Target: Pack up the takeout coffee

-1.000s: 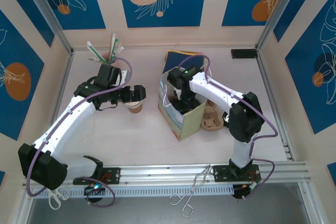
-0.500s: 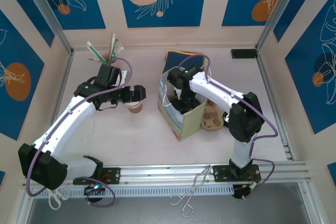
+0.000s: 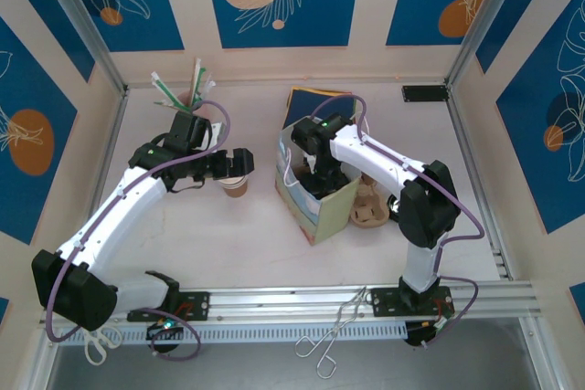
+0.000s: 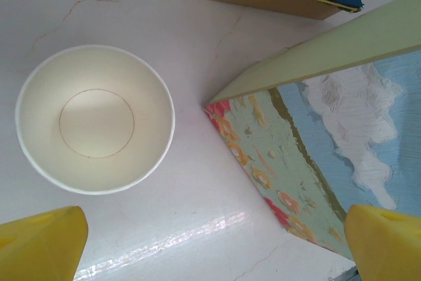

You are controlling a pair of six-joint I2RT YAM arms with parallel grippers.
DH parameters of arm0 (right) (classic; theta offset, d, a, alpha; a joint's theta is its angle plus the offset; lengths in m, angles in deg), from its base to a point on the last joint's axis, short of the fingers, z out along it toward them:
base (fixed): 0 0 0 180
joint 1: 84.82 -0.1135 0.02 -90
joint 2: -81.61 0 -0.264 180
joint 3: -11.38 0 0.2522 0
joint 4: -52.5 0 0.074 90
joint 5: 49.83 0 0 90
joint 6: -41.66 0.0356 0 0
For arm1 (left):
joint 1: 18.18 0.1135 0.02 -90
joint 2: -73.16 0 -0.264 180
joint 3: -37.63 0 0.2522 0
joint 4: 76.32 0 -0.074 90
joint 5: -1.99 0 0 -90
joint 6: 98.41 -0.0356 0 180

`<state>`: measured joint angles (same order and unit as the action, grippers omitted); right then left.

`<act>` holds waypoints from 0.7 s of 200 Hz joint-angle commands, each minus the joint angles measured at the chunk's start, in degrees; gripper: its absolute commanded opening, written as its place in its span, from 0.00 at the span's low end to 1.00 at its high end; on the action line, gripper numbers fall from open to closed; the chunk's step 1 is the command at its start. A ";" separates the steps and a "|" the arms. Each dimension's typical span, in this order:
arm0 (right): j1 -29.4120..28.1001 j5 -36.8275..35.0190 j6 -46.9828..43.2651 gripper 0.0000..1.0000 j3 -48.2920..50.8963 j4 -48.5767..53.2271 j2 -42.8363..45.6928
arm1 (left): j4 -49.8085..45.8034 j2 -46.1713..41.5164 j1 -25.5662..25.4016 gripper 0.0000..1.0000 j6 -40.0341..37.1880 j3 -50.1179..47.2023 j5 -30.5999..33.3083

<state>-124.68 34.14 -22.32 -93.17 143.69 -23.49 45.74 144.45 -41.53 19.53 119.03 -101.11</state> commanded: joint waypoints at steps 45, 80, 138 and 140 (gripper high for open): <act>-0.66 -0.31 1.05 0.83 -2.89 2.55 1.71 | -0.02 -1.50 0.73 1.00 -0.35 -0.48 -0.95; -0.75 -0.48 1.14 0.83 -3.34 2.83 1.65 | 0.05 -1.68 0.78 1.00 -0.43 -0.49 -0.88; -0.75 -0.79 1.42 0.83 -3.46 3.34 1.84 | 0.25 -1.59 0.81 1.00 -0.35 -0.66 -0.96; -0.75 -0.76 1.41 0.83 -3.49 3.34 1.83 | 0.24 -1.59 0.71 1.00 -0.35 -0.66 -0.96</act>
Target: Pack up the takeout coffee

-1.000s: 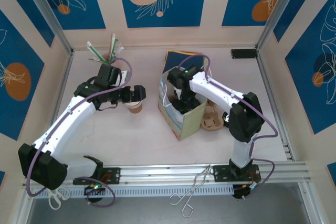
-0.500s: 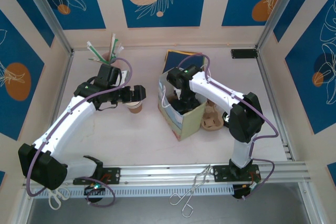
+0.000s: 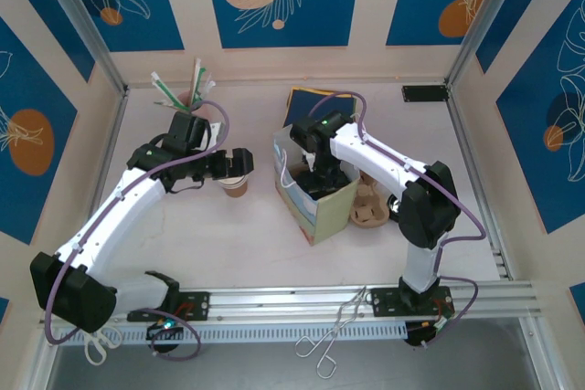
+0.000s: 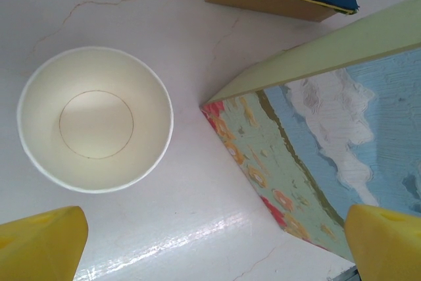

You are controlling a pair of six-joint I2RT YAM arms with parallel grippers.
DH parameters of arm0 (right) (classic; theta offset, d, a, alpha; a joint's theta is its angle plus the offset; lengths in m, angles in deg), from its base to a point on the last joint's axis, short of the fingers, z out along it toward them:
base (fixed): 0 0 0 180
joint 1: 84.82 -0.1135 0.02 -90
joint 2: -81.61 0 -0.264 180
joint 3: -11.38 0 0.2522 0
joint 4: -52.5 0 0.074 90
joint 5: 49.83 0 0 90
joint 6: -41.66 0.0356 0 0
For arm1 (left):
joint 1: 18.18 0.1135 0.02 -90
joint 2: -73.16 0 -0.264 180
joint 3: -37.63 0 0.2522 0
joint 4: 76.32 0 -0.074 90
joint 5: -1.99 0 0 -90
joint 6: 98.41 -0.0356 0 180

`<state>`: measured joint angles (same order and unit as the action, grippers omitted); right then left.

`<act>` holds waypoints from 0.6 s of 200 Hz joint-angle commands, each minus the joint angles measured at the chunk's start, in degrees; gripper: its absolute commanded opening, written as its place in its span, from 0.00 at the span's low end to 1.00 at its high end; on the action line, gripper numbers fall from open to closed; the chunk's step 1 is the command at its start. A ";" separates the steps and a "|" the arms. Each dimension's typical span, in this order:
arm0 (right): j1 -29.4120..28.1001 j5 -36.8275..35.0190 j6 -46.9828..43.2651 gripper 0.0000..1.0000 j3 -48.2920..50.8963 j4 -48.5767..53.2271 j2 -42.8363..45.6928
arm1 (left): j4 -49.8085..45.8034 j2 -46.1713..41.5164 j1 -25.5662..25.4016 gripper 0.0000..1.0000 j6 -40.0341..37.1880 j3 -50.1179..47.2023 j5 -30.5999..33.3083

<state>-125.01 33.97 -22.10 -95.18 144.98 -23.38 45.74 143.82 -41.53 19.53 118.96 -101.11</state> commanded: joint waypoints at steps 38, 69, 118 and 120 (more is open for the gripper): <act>-0.60 -0.66 1.27 0.83 -1.95 2.31 1.74 | 0.41 -1.13 0.77 1.00 -0.43 -0.77 -1.09; -0.60 -0.87 1.31 0.83 -2.34 2.57 1.71 | 0.77 -1.54 0.74 1.00 -0.43 -0.73 -1.14; -0.69 -0.92 1.54 0.83 -2.51 2.70 1.73 | 2.42 -2.92 0.75 1.00 0.11 -0.87 -0.54; -0.69 -0.92 1.53 0.83 -2.55 2.74 1.68 | 2.43 -2.96 0.76 1.00 0.12 -0.86 -0.52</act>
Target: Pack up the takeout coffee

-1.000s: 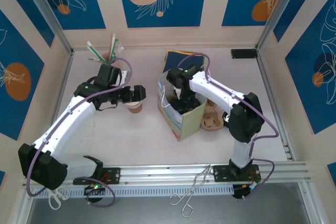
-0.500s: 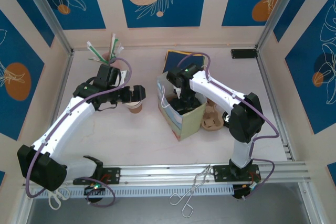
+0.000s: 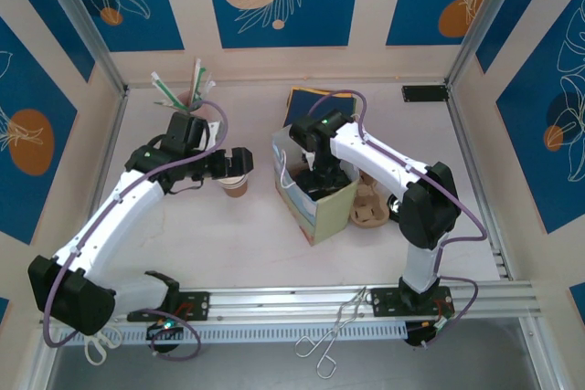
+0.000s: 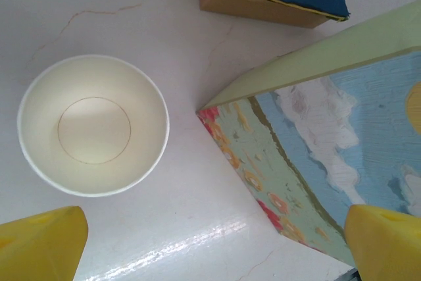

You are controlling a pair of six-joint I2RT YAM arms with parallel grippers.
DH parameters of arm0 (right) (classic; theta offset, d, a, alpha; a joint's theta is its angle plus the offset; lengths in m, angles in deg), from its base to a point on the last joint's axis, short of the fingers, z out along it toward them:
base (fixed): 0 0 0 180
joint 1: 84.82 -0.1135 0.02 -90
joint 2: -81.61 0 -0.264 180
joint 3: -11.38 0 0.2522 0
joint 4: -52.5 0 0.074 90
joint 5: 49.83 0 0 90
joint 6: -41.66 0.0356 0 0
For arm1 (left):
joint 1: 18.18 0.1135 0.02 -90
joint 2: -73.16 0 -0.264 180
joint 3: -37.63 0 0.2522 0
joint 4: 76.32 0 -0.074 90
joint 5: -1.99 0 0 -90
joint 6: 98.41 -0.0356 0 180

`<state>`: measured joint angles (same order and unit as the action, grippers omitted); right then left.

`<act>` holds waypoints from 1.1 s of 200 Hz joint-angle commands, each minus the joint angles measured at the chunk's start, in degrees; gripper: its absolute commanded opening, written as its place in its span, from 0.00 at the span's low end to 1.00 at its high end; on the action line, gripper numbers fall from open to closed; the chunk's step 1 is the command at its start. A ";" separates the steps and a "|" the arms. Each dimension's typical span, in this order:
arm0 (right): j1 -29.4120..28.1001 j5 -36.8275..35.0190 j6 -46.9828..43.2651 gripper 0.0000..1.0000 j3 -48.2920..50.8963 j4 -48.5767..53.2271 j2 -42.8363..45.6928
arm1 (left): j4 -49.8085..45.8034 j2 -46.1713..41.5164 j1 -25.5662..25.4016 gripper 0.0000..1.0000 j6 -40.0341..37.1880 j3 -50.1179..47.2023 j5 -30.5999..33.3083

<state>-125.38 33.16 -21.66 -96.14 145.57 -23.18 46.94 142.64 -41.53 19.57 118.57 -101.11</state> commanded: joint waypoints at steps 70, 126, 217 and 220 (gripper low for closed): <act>-0.41 -0.38 1.10 0.83 -2.15 2.52 1.42 | 1.23 -2.00 0.77 1.00 0.38 0.53 -0.26; -0.49 -0.74 1.28 0.83 -3.01 3.18 1.51 | 1.09 -2.15 0.77 1.00 0.18 0.65 -0.26; -0.74 -1.43 2.00 0.73 -6.03 4.80 1.95 | 1.10 -2.00 0.74 1.00 0.25 1.21 -0.36; -0.71 -1.44 2.06 0.73 -6.12 4.87 1.88 | 1.09 -1.99 0.79 1.00 0.23 1.20 -0.35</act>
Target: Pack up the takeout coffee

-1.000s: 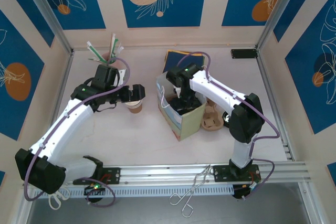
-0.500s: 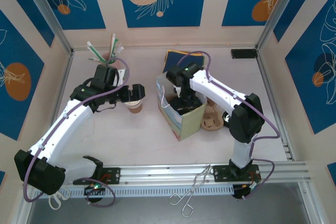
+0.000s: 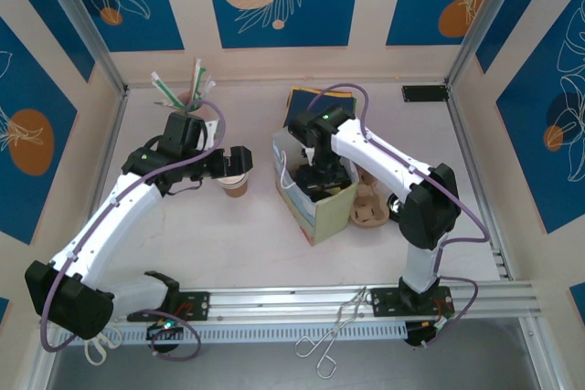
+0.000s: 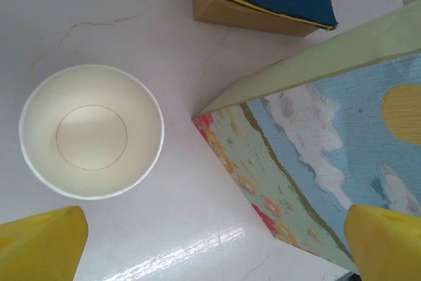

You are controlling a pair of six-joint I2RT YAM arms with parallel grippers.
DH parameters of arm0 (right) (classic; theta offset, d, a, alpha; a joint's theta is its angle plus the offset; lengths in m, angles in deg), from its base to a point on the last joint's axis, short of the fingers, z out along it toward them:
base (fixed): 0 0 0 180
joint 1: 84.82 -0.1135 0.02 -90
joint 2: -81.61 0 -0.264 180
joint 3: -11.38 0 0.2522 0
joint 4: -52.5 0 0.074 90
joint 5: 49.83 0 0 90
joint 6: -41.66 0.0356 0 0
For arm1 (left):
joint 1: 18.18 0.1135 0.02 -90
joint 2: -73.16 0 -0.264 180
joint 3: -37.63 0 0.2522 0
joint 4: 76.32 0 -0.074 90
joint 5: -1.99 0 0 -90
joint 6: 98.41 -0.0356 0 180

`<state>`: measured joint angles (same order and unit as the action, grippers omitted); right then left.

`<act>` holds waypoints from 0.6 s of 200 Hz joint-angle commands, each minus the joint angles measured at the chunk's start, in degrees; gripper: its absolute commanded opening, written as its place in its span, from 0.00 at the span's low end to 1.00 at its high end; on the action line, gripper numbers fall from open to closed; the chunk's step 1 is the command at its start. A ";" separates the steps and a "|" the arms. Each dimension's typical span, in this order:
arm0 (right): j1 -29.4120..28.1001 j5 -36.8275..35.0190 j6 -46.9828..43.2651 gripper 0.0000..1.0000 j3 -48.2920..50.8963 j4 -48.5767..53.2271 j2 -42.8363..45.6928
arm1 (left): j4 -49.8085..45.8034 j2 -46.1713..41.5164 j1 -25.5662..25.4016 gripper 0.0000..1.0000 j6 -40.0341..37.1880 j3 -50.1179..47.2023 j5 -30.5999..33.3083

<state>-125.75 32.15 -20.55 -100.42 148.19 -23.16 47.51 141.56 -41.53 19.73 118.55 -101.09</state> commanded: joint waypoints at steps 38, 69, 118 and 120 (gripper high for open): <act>-0.75 -1.14 1.48 0.65 -3.90 3.56 2.05 | 0.58 -0.81 0.82 1.00 0.16 1.40 -0.22; -1.17 -1.95 2.16 0.63 -6.08 4.79 2.20 | 0.77 -0.59 0.71 1.00 0.17 1.46 -0.12; -2.01 -3.57 2.88 0.62 -11.45 7.49 2.53 | 0.85 0.76 0.75 1.00 -0.08 2.71 0.29; -2.04 -3.63 2.93 0.62 -11.64 7.60 2.62 | 0.80 0.88 0.74 1.00 -0.08 2.76 0.33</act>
<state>-127.19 29.64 -19.04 -108.88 152.45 -23.05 47.51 141.61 -41.53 19.73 118.85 -101.09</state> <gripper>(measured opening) 0.624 0.998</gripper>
